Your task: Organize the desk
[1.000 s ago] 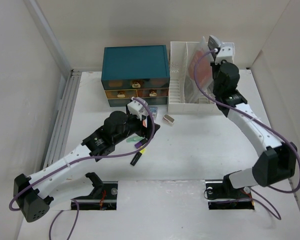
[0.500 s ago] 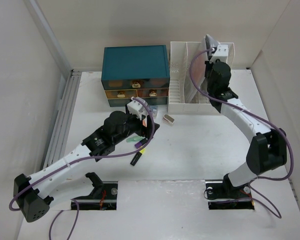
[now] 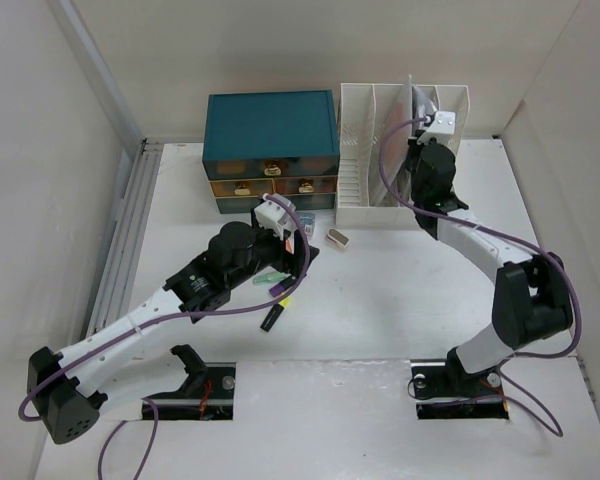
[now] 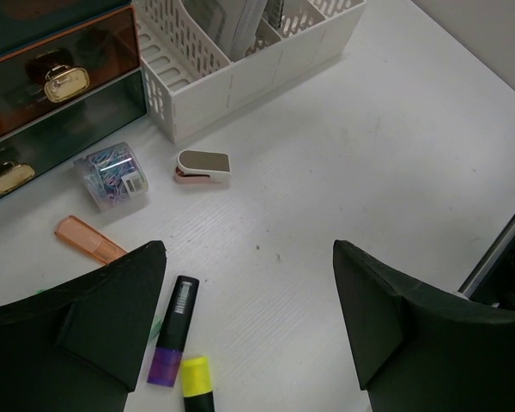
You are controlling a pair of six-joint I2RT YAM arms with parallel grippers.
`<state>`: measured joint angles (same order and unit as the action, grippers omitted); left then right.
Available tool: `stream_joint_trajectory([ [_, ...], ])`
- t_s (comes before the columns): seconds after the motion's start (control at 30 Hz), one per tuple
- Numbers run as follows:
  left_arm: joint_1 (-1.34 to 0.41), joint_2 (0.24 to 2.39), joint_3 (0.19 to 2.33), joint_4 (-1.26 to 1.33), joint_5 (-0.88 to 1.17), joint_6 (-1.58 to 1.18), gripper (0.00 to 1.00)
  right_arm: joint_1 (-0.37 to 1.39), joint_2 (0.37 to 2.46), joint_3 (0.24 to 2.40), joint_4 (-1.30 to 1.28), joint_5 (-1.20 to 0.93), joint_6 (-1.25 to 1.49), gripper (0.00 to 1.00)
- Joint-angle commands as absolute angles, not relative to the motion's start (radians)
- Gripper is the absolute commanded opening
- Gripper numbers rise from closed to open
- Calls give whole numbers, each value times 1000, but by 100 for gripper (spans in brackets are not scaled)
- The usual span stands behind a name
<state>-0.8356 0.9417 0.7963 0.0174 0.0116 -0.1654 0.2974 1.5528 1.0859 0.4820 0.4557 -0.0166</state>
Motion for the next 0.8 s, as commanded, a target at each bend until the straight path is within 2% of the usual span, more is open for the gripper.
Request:
stream_joint_trajectory([
  [0.0, -834, 937, 795, 60, -3, -166, 76, 330, 1522, 1083, 689, 462, 25, 0],
  [0.13, -834, 937, 795, 60, -3, -166, 76, 330, 1543, 1052, 699, 476, 15, 0],
  [0.17, -834, 937, 795, 60, -3, -166, 76, 330, 1543, 1052, 699, 476, 15, 4],
  [0.2, -834, 937, 785, 60, -3, -166, 76, 330, 1543, 1043, 684, 476, 5, 11],
  [0.27, -834, 937, 785, 60, -12, -166, 80, 330, 1543, 1043, 661, 453, -15, 34],
  [0.3, -834, 937, 785, 69, -24, -175, 81, 330, 1520, 1043, 631, 453, -26, 54],
  [0.37, -825, 937, 785, 69, -25, -184, 83, 339, 1499, 1043, 598, 453, -43, 68],
  [0.4, -812, 937, 785, 80, -25, -184, 84, 339, 1485, 1043, 582, 453, -52, 85],
  [0.47, -781, 927, 785, 80, -25, -206, 84, 339, 1429, 1043, 526, 453, -90, 96],
  [0.5, -769, 927, 785, 92, -35, -219, 84, 339, 1404, 1043, 503, 466, -100, 100],
  [0.6, -727, 907, 776, 113, -86, -250, 84, 339, 1287, 1052, 411, 457, -153, 100],
  [0.67, -707, 907, 787, 114, -118, -262, 75, 339, 1231, 1061, 285, 378, -153, 100],
  [0.7, -692, 919, 799, 114, -152, -271, 73, 322, 1185, 1077, 234, 292, -153, 100],
  [0.73, -683, 929, 808, 114, -166, -272, 71, 287, 1166, 1077, 186, 29, -153, 100],
  [0.77, -667, 958, 822, 97, -178, -272, 70, 275, 1151, 1089, 113, -108, -153, 100],
])
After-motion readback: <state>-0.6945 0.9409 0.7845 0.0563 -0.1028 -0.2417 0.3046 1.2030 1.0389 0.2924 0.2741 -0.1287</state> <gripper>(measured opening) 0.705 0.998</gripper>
